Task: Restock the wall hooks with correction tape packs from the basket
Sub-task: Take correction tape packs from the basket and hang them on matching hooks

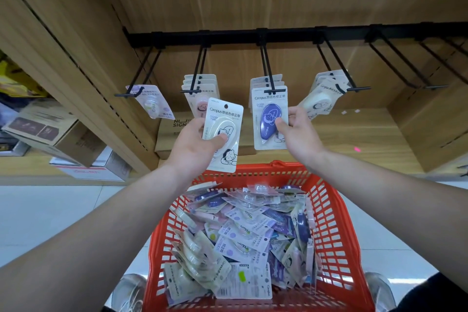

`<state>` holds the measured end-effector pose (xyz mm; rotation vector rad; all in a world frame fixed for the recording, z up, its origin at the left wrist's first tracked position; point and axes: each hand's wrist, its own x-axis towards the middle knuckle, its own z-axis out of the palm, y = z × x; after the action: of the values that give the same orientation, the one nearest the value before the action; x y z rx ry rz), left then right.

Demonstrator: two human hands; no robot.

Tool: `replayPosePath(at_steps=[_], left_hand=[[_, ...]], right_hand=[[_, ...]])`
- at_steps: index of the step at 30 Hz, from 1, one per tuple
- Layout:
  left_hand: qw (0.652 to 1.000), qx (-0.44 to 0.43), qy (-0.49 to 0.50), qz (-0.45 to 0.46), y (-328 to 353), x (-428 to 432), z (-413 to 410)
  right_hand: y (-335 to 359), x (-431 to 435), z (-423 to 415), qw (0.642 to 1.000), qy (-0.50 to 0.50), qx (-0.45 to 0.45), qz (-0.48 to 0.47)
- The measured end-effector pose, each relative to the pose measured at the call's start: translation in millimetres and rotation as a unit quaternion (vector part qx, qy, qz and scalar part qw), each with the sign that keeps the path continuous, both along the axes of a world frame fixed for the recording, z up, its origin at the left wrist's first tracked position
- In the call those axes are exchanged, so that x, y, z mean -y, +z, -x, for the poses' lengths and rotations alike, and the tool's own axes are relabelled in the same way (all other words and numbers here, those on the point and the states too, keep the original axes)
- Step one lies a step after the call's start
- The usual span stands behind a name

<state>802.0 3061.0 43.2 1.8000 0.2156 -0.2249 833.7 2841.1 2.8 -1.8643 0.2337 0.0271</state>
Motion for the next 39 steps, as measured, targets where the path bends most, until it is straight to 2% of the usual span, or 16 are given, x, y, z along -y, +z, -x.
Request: replayPosePath(at_steps=[4,9,12,14,16,20,22,25,30,33,39], left_hand=[[1.0,-0.004,-0.008,-0.007,0,5,1],[1.0,-0.004,-0.02,0.001,5,20,0],[1.0,0.003,-0.026,0.013,8,31,0],[0.999,0.018,-0.03,0.009,8,37,-1],[0.998,0.037,-0.042,-0.012,6,45,-3],[0.995,0.059,-0.074,-0.021,5,69,-3],[0.989,0.087,-0.091,-0.077,5,81,-4],[0.96,0.131,-0.138,-0.205,8,92,-6],[0.908,0.149,-0.228,-0.319,7,91,-6],[0.892,0.148,-0.244,-0.35,7,89,-7],[0.888,0.151,-0.245,-0.359,7,91,-10]], right_hand=[[7,0,-14,0.999,0.0,-0.047,0.013],[14,8,-27,0.981,0.009,-0.161,0.105],[25,9,-17,0.983,0.037,-0.121,0.134],[36,10,-3,0.99,0.084,-0.103,0.044],[45,12,14,0.982,0.133,-0.118,-0.06],[42,29,29,0.985,0.111,-0.099,-0.09],[37,46,30,0.988,0.096,-0.097,-0.078],[28,78,28,0.992,0.054,-0.097,-0.052],[20,124,26,0.997,-0.022,-0.073,-0.017],[18,134,20,0.997,-0.039,-0.069,-0.014],[9,131,10,0.996,-0.062,-0.056,-0.009]])
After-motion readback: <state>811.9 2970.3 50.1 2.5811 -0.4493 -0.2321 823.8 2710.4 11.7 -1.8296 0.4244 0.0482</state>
